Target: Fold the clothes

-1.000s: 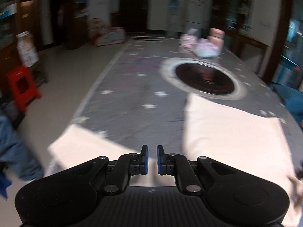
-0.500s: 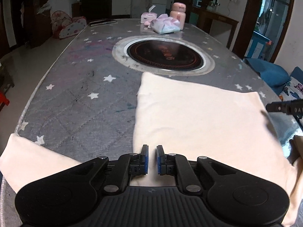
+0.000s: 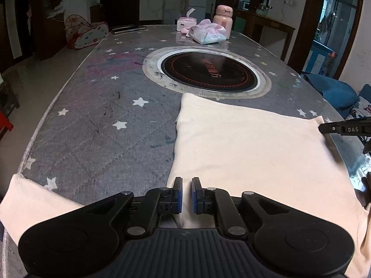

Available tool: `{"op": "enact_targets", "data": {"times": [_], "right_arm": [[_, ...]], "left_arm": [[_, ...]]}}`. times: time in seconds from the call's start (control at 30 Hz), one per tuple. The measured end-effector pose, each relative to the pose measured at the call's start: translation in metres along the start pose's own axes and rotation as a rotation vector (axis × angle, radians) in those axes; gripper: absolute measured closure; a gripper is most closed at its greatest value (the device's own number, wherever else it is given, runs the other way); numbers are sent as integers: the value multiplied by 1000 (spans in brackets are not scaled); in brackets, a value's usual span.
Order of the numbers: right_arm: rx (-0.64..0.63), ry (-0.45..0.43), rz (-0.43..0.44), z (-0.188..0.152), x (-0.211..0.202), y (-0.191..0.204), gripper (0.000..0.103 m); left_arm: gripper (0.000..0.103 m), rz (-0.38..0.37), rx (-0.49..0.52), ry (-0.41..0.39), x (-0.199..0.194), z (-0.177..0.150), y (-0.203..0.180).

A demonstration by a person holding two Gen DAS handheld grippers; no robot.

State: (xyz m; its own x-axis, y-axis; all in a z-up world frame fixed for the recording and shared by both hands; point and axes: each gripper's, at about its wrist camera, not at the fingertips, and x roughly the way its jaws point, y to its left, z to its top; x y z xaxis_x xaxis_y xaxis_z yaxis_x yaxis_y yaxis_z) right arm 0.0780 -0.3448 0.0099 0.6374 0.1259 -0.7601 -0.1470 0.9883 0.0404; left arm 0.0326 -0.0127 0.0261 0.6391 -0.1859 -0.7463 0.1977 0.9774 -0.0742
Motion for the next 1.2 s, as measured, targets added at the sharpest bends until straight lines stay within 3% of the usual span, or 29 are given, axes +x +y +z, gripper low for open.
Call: {"op": "enact_targets", "data": {"times": [0.3, 0.53, 0.7, 0.83, 1.07, 1.2], "right_arm": [[-72, 3, -28, 26, 17, 8, 96], [-81, -5, -16, 19, -24, -6, 92], [-66, -5, -38, -3, -67, -25, 92], [-56, -4, -62, -26, -98, -35, 80], [7, 9, -79, -59, -113, -51, 73], [51, 10, -16, -67, -113, -51, 73]], "left_arm": [[93, 66, 18, -14, 11, 11, -2], [91, 44, 23, -6, 1, 8, -9], [85, -39, 76, -21, -19, -5, -35], [75, -114, 125, -23, -35, -18, -59], [65, -244, 197, -1, -51, -39, -99], [64, -293, 232, 18, -54, -49, -119]]}}
